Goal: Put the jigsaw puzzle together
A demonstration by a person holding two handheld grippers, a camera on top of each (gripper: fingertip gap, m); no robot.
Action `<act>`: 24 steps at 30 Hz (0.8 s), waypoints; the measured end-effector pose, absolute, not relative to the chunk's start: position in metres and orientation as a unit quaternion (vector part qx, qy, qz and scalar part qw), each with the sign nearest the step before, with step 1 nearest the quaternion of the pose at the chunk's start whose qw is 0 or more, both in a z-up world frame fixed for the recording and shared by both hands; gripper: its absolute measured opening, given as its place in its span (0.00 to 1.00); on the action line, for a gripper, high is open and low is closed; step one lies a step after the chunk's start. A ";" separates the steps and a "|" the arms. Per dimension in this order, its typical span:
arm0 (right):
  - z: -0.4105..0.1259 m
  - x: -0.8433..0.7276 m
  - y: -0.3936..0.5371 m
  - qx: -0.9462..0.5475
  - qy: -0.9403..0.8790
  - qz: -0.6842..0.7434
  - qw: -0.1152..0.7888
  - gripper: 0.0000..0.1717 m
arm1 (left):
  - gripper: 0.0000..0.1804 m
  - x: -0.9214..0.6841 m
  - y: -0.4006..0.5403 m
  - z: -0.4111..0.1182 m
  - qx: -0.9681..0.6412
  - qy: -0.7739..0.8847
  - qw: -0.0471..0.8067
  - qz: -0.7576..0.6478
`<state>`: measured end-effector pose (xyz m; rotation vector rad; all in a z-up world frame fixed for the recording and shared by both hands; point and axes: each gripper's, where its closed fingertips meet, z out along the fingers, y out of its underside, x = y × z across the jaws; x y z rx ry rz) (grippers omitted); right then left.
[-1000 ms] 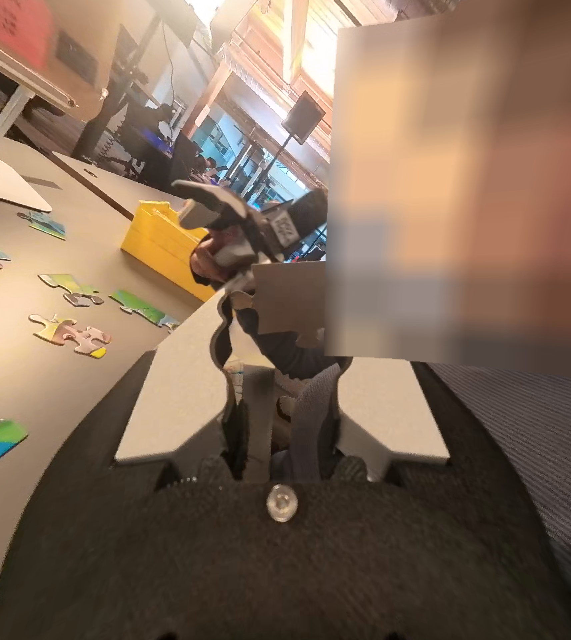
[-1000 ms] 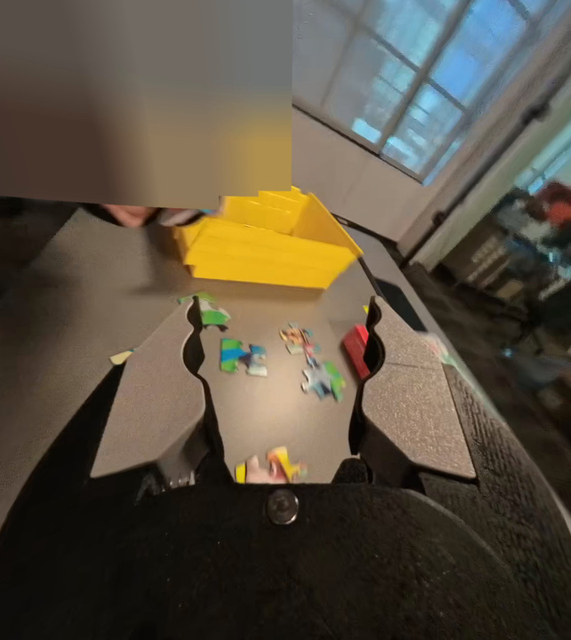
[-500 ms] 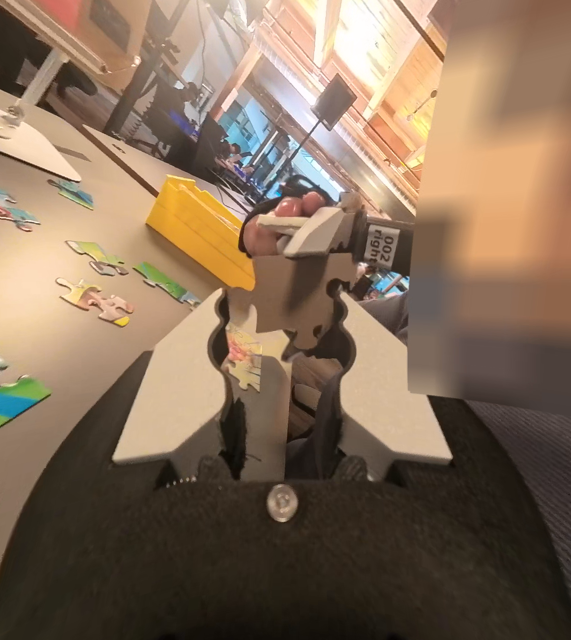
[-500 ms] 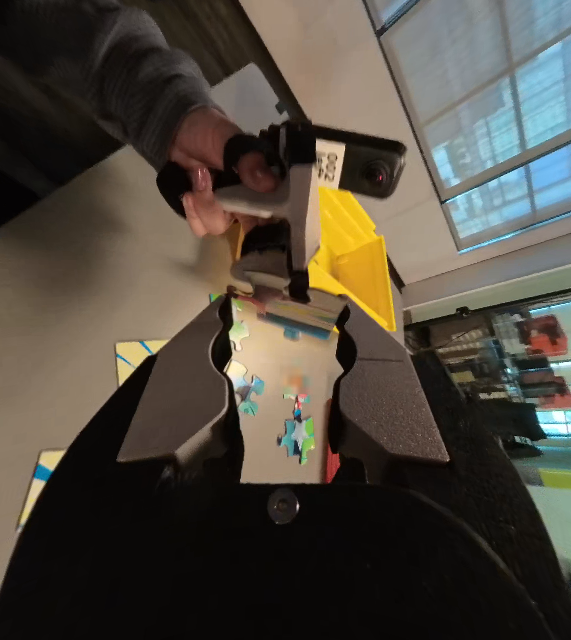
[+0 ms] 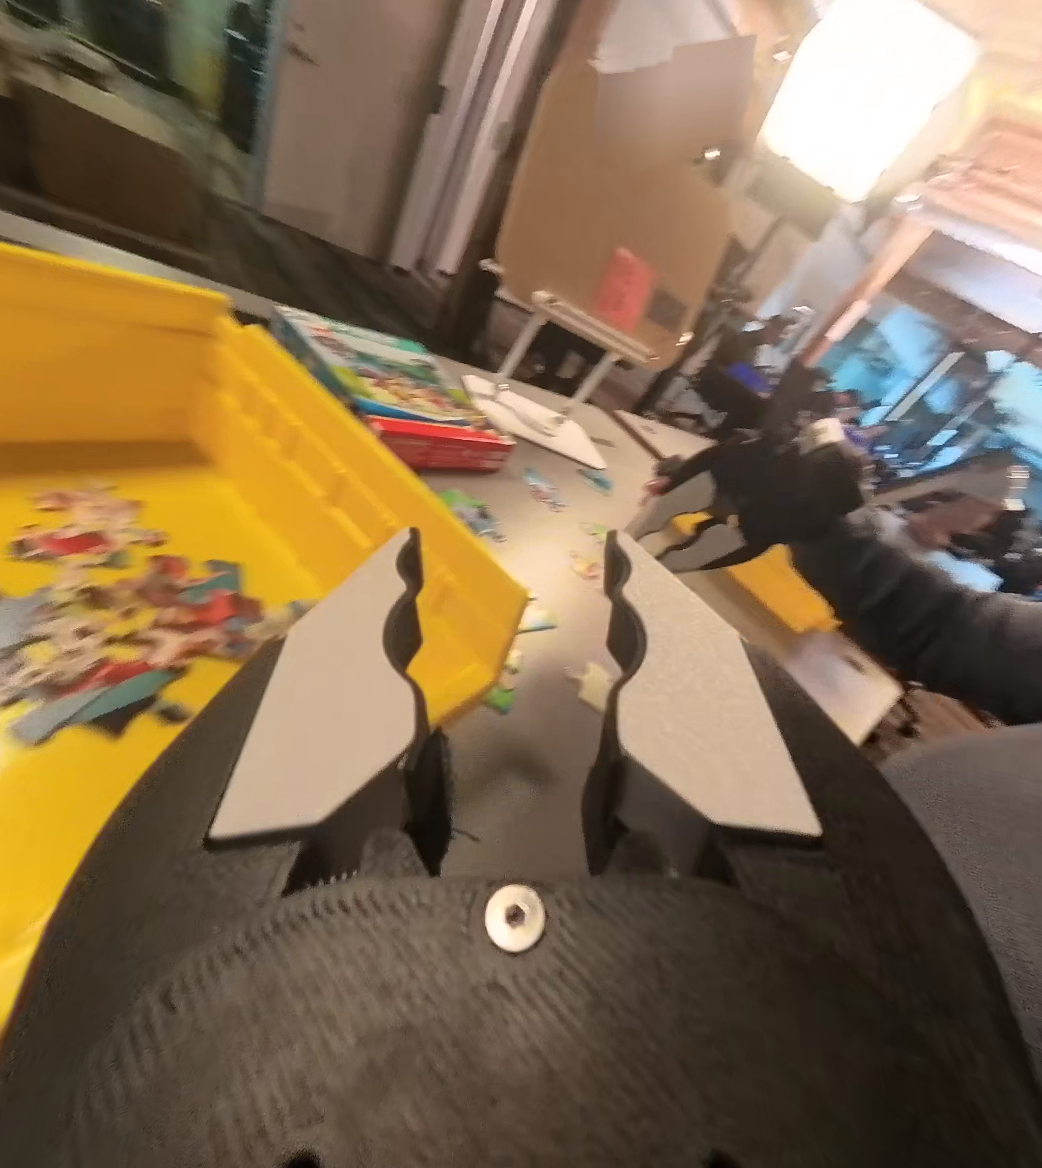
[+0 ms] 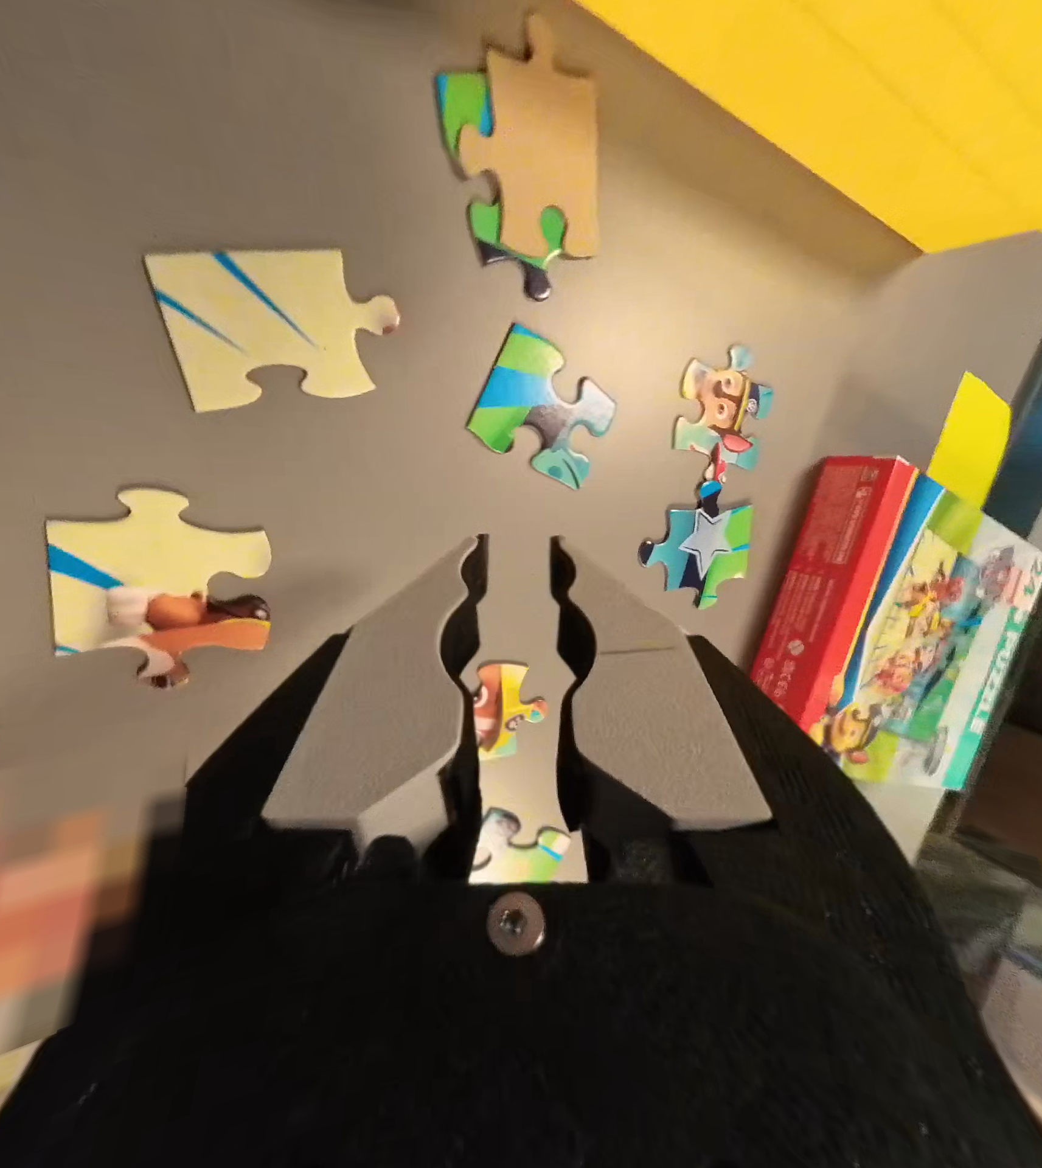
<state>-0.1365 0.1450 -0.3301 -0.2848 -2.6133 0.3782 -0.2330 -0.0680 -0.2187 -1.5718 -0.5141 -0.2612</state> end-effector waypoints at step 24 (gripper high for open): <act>-0.284 -0.046 0.335 -0.396 -0.587 0.311 0.634 0.20 | 0.43 -0.383 -0.082 -0.367 -0.993 0.005 -0.045 0.108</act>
